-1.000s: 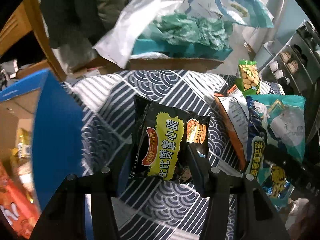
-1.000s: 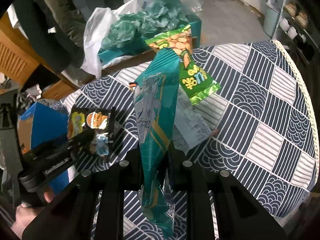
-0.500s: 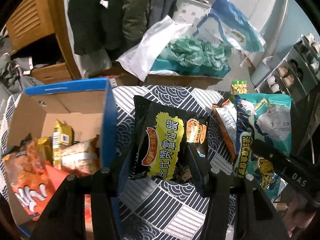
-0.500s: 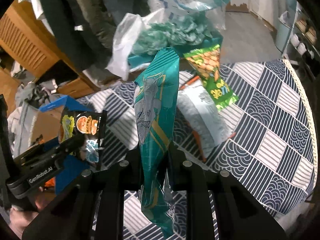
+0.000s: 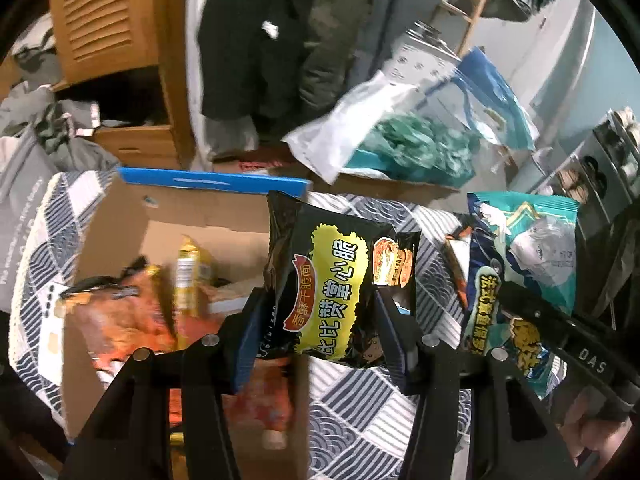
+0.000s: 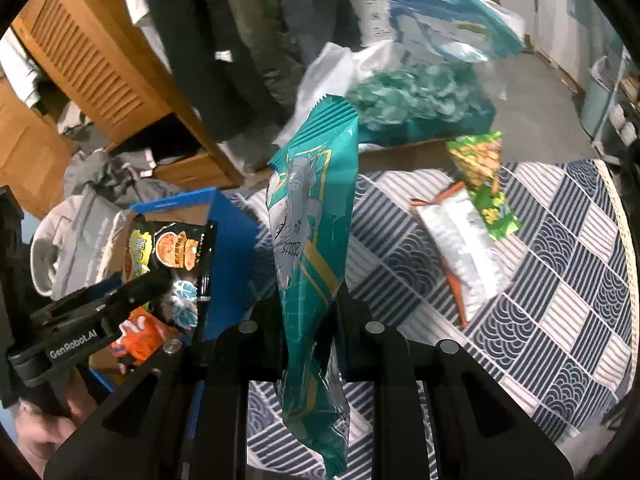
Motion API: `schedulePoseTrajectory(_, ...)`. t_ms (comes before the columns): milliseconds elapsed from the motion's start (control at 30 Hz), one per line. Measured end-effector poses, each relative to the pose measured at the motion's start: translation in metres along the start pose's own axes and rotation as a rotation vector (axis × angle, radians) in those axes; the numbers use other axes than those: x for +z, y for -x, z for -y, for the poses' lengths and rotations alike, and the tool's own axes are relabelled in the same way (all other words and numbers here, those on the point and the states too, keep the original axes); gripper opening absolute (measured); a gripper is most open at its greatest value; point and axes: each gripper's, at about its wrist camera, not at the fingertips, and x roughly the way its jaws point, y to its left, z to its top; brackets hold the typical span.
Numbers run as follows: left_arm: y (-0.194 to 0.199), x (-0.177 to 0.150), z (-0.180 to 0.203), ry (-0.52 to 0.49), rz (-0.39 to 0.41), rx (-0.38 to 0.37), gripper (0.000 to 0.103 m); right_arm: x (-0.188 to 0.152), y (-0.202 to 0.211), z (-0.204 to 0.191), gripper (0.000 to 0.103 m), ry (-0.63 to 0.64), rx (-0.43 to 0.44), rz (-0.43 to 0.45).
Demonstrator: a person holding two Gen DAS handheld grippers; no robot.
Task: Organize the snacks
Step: 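Lift the black packet and teal bag and carry both toward the box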
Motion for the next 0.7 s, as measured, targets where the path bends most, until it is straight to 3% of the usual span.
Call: schedulePoseTrajectory(700, 0.019, -0.009, -0.11, 0.179, 0.041, 0.071, 0.055, 0.001, -0.039, -0.141, 0.018, 0.19, 0.136, -0.071)
